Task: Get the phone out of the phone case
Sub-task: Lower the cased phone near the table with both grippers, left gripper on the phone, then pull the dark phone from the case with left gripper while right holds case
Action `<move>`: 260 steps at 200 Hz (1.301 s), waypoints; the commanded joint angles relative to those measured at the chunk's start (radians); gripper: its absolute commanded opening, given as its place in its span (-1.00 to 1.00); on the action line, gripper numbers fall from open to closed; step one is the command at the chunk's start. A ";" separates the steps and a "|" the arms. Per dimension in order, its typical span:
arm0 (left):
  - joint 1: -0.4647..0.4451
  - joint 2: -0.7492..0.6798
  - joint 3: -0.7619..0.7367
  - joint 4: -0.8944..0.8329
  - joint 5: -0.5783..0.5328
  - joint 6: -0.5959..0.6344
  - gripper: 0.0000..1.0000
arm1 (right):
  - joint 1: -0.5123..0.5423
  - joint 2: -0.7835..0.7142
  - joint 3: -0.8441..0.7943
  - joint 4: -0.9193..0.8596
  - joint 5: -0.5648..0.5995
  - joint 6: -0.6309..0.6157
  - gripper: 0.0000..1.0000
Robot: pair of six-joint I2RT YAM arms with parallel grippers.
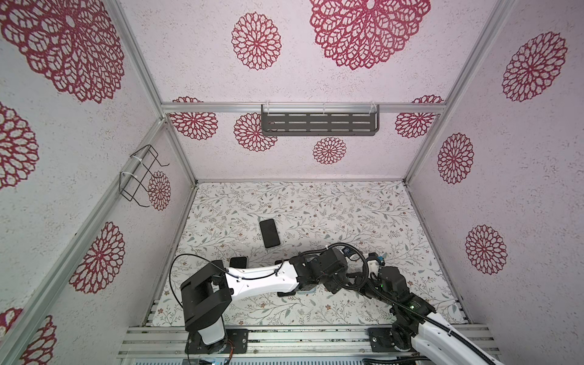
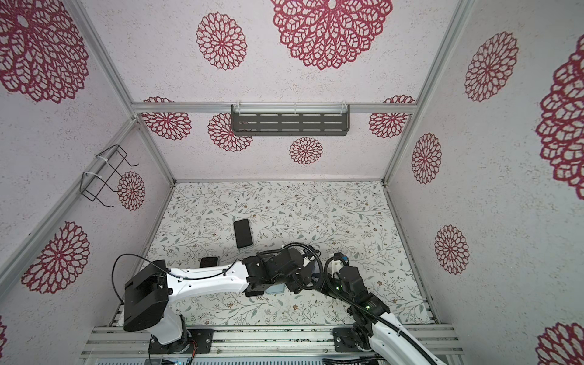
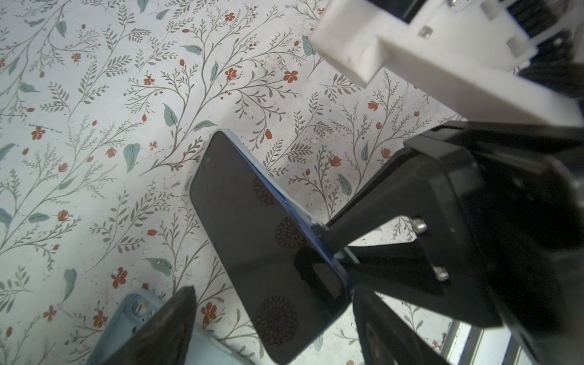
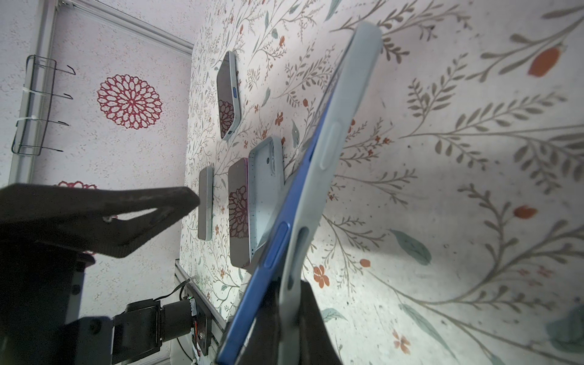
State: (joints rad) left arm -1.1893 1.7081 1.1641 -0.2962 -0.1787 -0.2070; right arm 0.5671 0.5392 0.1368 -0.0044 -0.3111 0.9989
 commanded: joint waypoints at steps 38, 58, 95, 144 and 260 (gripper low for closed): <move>-0.042 0.069 0.055 -0.004 -0.064 0.033 0.48 | -0.004 -0.020 0.005 0.108 -0.023 0.017 -1.00; -0.055 0.085 0.064 -0.005 -0.113 0.040 0.31 | -0.004 -0.026 0.002 0.111 -0.023 0.021 -1.00; -0.076 0.107 0.066 0.000 -0.168 0.047 -0.08 | -0.004 -0.034 -0.003 0.115 -0.025 0.027 -1.00; -0.099 0.112 0.047 0.021 -0.220 0.031 -0.49 | -0.006 -0.037 -0.003 0.128 -0.026 0.038 -1.00; -0.117 0.105 0.065 -0.028 -0.407 -0.060 -1.00 | -0.007 0.013 0.032 0.070 -0.029 0.025 -1.00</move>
State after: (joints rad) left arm -1.2991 1.8053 1.2110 -0.2943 -0.5133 -0.2230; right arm 0.5560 0.5499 0.1184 0.0593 -0.3061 1.0317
